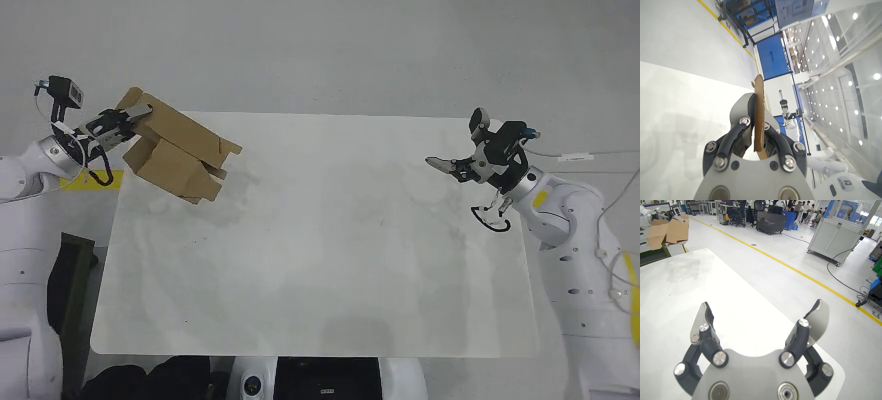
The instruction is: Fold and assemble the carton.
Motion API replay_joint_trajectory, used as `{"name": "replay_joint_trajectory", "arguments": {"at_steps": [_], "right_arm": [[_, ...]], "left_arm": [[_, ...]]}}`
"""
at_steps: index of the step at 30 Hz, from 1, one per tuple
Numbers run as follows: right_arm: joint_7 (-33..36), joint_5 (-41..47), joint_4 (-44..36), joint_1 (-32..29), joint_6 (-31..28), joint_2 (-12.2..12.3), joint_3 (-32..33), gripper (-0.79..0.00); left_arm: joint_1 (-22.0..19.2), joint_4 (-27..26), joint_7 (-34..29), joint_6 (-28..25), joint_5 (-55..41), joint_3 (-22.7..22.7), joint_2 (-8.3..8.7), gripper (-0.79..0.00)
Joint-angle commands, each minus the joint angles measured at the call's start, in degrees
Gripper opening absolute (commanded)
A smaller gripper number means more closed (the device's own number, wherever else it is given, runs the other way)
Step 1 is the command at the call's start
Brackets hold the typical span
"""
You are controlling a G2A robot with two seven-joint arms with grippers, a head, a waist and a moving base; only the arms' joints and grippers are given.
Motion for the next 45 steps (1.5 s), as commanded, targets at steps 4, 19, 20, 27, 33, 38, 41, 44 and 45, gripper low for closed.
{"name": "replay_joint_trajectory", "arguments": {"at_steps": [4,19,20,27,33,38,41,44,45], "right_arm": [[0.00,0.00,0.00,0.00,0.00,0.00,0.00,0.000],[0.00,0.00,0.00,0.00,0.00,0.00,0.00,0.000],[0.00,0.00,0.00,0.00,0.00,0.00,0.00,0.000],[0.00,0.00,0.00,0.00,0.00,0.00,0.00,0.000],[0.00,0.00,0.00,0.00,0.00,0.00,0.00,0.000],[0.00,0.00,0.00,0.00,0.00,0.00,0.00,0.000],[0.00,0.00,0.00,0.00,0.00,0.00,0.00,0.000],[0.00,0.00,0.00,0.00,0.00,0.00,0.00,0.000],[0.00,0.00,0.00,0.00,0.00,0.00,0.00,0.000]], "left_arm": [[-3.13,-1.47,-2.67,-1.85,-0.09,6.15,-1.53,-0.785],[-10.18,-5.85,-6.66,-6.11,3.60,24.04,-6.01,-0.785],[-10.54,-6.17,-6.61,-6.16,3.23,24.90,-6.20,-0.785],[-12.85,-7.77,-4.30,-8.47,4.80,30.79,-7.66,-0.785],[-13.35,-8.44,-4.31,-8.45,3.51,33.17,-8.36,-0.785],[-13.35,-8.44,-4.31,-8.45,3.51,33.17,-8.36,-0.785],[-13.35,-8.44,-4.31,-8.45,3.51,33.17,-8.36,-0.785],[-13.35,-8.44,-4.31,-8.45,3.51,33.17,-8.36,-0.785],[-13.35,-8.44,-4.31,-8.45,3.51,33.17,-8.36,-0.785]]}}
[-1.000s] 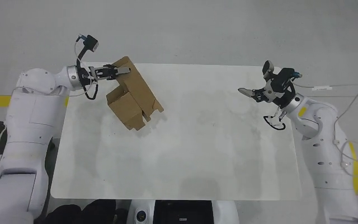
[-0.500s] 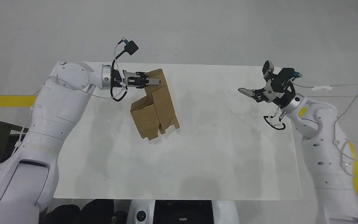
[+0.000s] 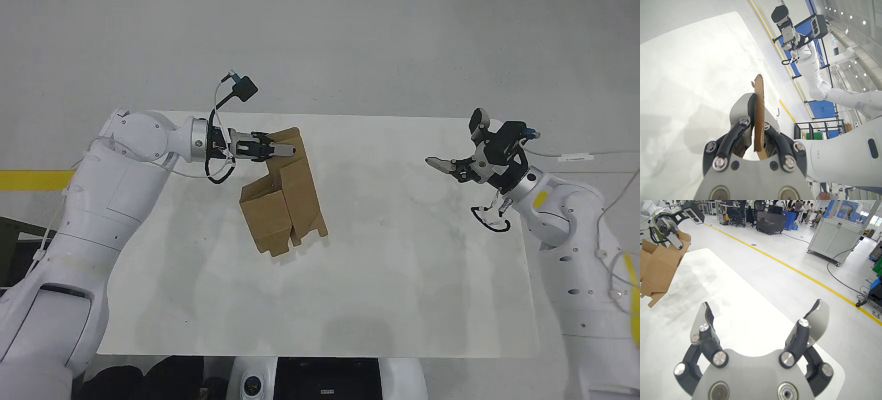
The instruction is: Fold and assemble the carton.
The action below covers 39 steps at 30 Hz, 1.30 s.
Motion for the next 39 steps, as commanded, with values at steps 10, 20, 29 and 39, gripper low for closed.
{"name": "replay_joint_trajectory", "arguments": {"at_steps": [10,20,29,39], "right_arm": [[0.00,0.00,0.00,0.00,0.00,0.00,0.00,0.000],[0.00,0.00,0.00,0.00,0.00,0.00,0.00,0.000],[0.00,0.00,0.00,0.00,0.00,0.00,0.00,0.000],[6.99,10.77,2.12,0.66,-6.93,-0.22,-4.41,0.000]], "left_arm": [[0.00,0.00,0.00,0.00,0.00,0.00,0.00,-0.785],[0.00,0.00,0.00,0.00,0.00,0.00,0.00,-0.785],[0.00,0.00,0.00,0.00,0.00,0.00,0.00,-0.785],[1.23,-3.87,0.48,0.42,2.37,0.63,-0.01,-0.785]]}}
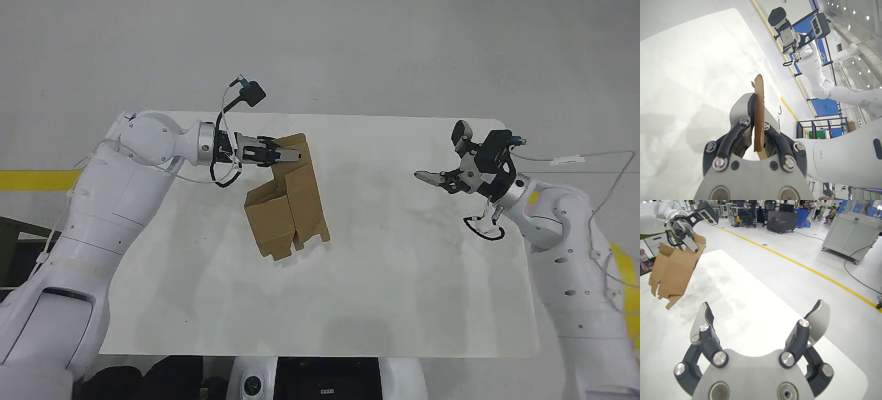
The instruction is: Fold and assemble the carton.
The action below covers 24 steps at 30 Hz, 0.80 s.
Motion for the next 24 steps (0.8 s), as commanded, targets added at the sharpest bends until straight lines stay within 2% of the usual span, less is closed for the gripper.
{"name": "replay_joint_trajectory", "arguments": {"at_steps": [1,14,24], "right_arm": [[2.97,4.33,1.30,0.84,-1.95,-0.15,-1.76,0.000],[27.35,39.12,4.79,5.83,-3.20,-0.19,-16.03,0.000],[39.69,54.06,5.36,8.93,-3.20,-0.29,-23.92,0.000]], "left_arm": [[-0.08,-0.42,-0.68,-0.59,-0.23,0.49,-0.18,-0.785],[-3.37,-1.46,2.47,-3.82,-2.15,9.07,-2.46,-0.785],[-6.55,0.93,6.57,-7.93,-3.00,16.36,-3.93,-0.785]]}}
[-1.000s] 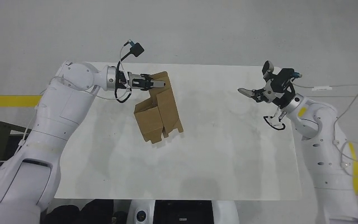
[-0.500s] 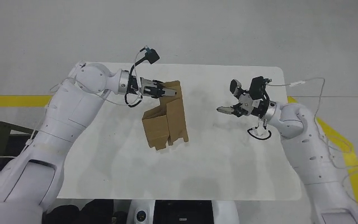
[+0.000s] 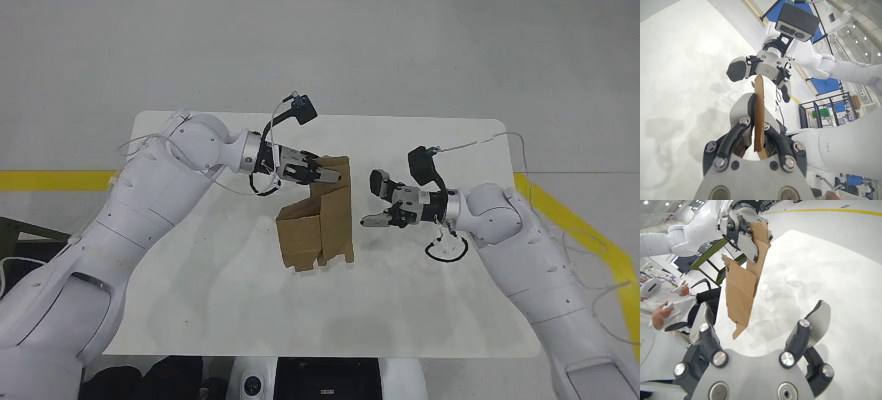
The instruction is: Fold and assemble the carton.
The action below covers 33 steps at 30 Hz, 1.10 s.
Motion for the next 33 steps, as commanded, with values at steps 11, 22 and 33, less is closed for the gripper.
{"name": "replay_joint_trajectory", "arguments": {"at_steps": [11,22,33], "right_arm": [[4.85,8.32,3.08,3.37,0.00,-0.66,-6.12,-0.265],[4.85,10.17,4.43,4.90,0.00,-1.00,-9.02,-0.785],[4.85,11.71,5.43,5.80,0.00,-0.69,-11.20,-0.785]], "left_arm": [[-3.02,0.65,3.25,-3.22,-2.81,6.41,-0.81,-0.785],[-5.15,1.40,5.34,-5.31,-4.61,10.64,-1.10,-0.785],[-7.02,2.57,7.46,-7.43,-6.61,13.11,-1.04,0.000]]}}
